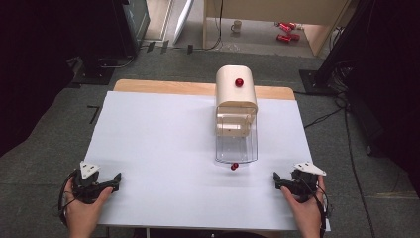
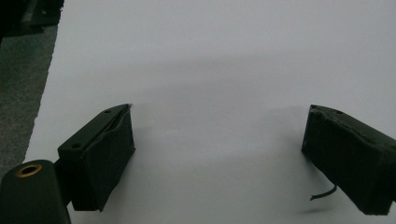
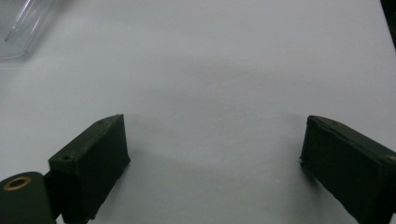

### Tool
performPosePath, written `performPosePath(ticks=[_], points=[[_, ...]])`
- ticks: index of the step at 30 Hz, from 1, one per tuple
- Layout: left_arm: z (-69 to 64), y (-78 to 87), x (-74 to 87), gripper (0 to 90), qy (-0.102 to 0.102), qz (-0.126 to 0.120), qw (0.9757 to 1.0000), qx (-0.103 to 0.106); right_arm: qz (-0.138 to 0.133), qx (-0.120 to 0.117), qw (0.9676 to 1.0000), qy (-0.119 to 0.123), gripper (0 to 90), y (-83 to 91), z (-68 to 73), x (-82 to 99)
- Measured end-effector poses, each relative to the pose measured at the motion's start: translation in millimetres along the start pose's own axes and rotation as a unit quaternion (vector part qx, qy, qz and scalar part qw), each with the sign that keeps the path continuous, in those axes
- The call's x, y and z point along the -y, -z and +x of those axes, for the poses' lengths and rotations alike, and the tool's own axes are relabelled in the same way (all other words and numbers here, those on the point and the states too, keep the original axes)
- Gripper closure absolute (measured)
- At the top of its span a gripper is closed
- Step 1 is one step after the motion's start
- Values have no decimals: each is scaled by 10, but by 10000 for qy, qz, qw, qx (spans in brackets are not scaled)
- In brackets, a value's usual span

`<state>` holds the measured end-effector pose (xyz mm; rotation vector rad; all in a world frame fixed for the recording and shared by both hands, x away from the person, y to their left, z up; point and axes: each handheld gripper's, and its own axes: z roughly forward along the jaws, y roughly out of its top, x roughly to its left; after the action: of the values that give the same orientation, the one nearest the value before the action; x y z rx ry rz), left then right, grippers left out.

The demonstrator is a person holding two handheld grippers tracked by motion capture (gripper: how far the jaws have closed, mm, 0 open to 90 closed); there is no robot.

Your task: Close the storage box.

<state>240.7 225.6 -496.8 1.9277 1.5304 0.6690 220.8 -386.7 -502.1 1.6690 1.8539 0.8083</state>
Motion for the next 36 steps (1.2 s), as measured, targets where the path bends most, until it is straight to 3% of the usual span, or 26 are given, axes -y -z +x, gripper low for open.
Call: performPosePath(ticks=[3,5,13,15,22,28,36], points=[[0,0,1,92,1,-2,10000,0,-108,115,9999,-43,152,49,54,35],[0,0,0,92,-2,0,10000,0,-152,222,9996,55,158,76,104,55],[-1,0,0,92,-4,0,10000,-2,-288,259,9992,35,246,210,252,84],[0,2,1,92,-14,7,10000,-2,-372,236,9990,-54,279,264,322,64],[-1,1,0,93,-16,6,10000,-2,-568,113,9983,30,347,342,521,25],[-2,0,0,93,-7,2,10000,-3,-648,-115,9978,6,390,381,673,-10],[-2,0,0,93,-7,0,10000,-2,-720,-227,9971,-7,416,403,831,-34]])
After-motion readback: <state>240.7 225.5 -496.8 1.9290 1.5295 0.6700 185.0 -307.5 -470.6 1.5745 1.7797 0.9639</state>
